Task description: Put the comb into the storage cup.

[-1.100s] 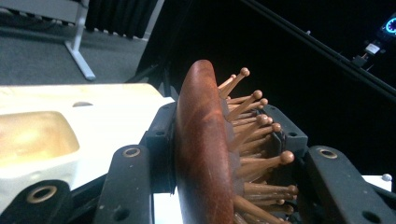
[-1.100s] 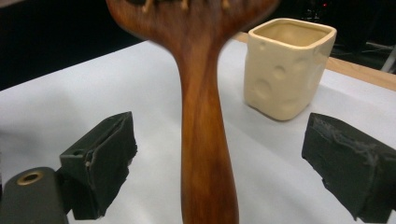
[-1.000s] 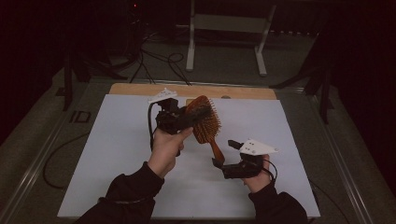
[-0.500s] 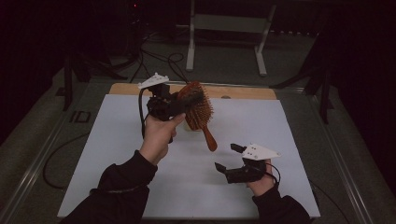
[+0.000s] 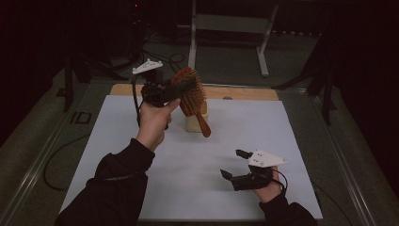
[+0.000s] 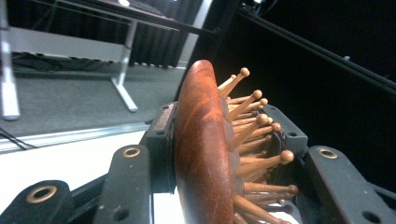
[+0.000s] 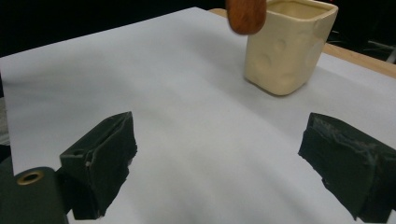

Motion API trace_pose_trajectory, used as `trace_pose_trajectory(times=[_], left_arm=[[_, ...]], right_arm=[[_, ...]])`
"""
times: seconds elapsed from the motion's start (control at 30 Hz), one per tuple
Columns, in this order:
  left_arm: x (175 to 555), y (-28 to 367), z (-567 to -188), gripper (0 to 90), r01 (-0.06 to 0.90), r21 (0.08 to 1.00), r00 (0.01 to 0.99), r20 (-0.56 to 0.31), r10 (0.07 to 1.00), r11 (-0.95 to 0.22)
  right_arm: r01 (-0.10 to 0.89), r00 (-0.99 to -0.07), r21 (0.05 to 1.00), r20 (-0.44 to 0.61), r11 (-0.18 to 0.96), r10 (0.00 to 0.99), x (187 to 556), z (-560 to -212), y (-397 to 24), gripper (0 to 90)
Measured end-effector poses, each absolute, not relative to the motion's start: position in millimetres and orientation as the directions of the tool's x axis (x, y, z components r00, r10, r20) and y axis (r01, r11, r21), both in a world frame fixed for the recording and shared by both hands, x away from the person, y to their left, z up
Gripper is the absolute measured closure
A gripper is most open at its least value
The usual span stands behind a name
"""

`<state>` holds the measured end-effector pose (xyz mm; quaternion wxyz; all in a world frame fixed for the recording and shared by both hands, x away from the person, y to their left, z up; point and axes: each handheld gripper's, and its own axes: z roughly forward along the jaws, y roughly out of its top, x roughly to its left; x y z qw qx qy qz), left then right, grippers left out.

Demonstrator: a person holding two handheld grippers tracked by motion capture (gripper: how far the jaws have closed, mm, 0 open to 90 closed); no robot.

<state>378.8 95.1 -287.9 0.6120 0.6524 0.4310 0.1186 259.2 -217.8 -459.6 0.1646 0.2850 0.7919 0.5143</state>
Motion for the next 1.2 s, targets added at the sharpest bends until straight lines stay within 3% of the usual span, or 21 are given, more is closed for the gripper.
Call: trace_pose_trajectory(times=[0.77, 1.2], left_arm=[[426.1, 93.0, -282.5, 54.4, 0.324, 0.938, 0.523, -0.287, 0.803, 0.125], [444.3, 87.6, -308.3, 54.4, 0.312, 0.944, 0.490, -0.256, 0.833, 0.107]], right_arm=[[0.284, -0.791, 0.915, 0.053, 0.289, 0.610, 261.3, -458.0, -221.4, 10.0], [0.285, -0.796, 0.914, 0.059, 0.287, 0.603, 261.7, -458.3, -221.1, 10.0]])
